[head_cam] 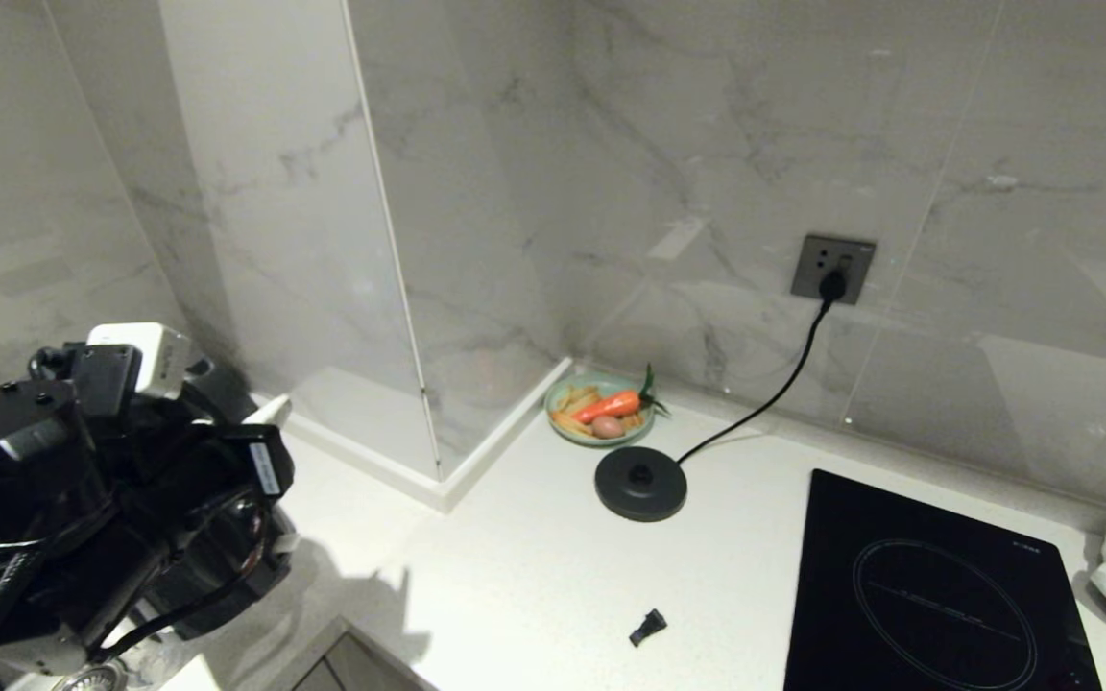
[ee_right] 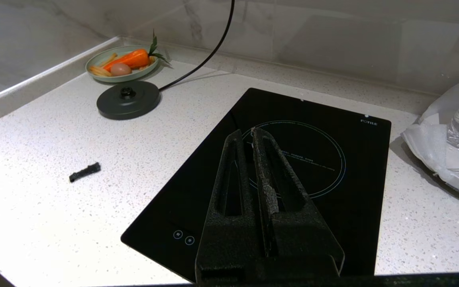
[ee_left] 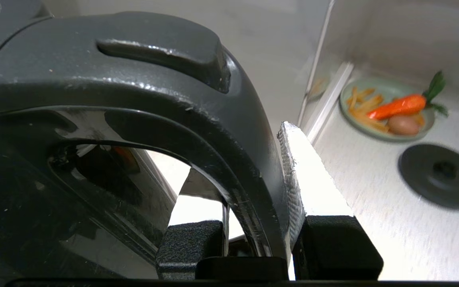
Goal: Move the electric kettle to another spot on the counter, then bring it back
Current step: Place it by the sink
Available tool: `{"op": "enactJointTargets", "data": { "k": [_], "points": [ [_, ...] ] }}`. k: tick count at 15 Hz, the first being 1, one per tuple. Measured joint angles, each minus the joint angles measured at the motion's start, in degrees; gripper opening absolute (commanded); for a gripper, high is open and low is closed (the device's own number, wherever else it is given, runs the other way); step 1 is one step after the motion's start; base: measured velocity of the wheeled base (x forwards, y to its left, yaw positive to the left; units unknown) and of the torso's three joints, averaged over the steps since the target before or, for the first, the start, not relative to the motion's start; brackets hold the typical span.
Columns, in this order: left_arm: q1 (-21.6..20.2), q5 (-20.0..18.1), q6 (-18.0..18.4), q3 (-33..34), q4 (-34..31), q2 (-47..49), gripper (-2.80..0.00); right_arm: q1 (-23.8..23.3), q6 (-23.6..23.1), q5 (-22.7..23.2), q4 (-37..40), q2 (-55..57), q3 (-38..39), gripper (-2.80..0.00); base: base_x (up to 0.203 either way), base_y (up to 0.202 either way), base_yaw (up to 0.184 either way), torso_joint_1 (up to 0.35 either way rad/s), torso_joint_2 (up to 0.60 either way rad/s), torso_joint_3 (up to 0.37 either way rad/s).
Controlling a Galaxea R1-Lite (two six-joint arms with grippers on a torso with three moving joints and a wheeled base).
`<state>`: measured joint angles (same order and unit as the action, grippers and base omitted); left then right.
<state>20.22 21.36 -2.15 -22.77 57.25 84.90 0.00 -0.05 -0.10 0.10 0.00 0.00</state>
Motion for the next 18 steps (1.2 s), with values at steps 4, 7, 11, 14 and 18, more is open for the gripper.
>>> {"op": "enactJointTargets", "data": {
  "k": [4,7,11,14,18],
  "points": [
    [0.0,-0.3,0.2,-2.8,12.1,12.3,-2.8,0.0,0.0,0.0,-0.1,0.0,0.0,-2.8,0.0,0.0,0.0,0.0,0.0,0.0],
    [-0.5,-2.0,0.3,-3.1,23.9,21.9,-2.8,0.0,0.0,0.0,-0.1,0.0,0.0,-2.8,0.0,0.0,0.0,0.0,0.0,0.0],
    [-0.8,-6.6,0.5,-3.7,29.5,29.4,-2.8,0.0,0.0,0.0,0.0,0.0,0.0,-2.8,0.0,0.0,0.0,0.0,0.0,0.0],
    [-0.9,-7.2,2.0,-5.9,29.9,34.1,-2.8,0.0,0.0,0.0,-0.1,0.0,0.0,-2.8,0.0,0.0,0.0,0.0,0.0,0.0],
    [-0.8,-7.3,3.5,-7.3,29.9,38.8,-2.8,0.0,0.0,0.0,-0.1,0.0,0.0,-2.8,0.0,0.0,0.0,0.0,0.0,0.0]
  ]
}}
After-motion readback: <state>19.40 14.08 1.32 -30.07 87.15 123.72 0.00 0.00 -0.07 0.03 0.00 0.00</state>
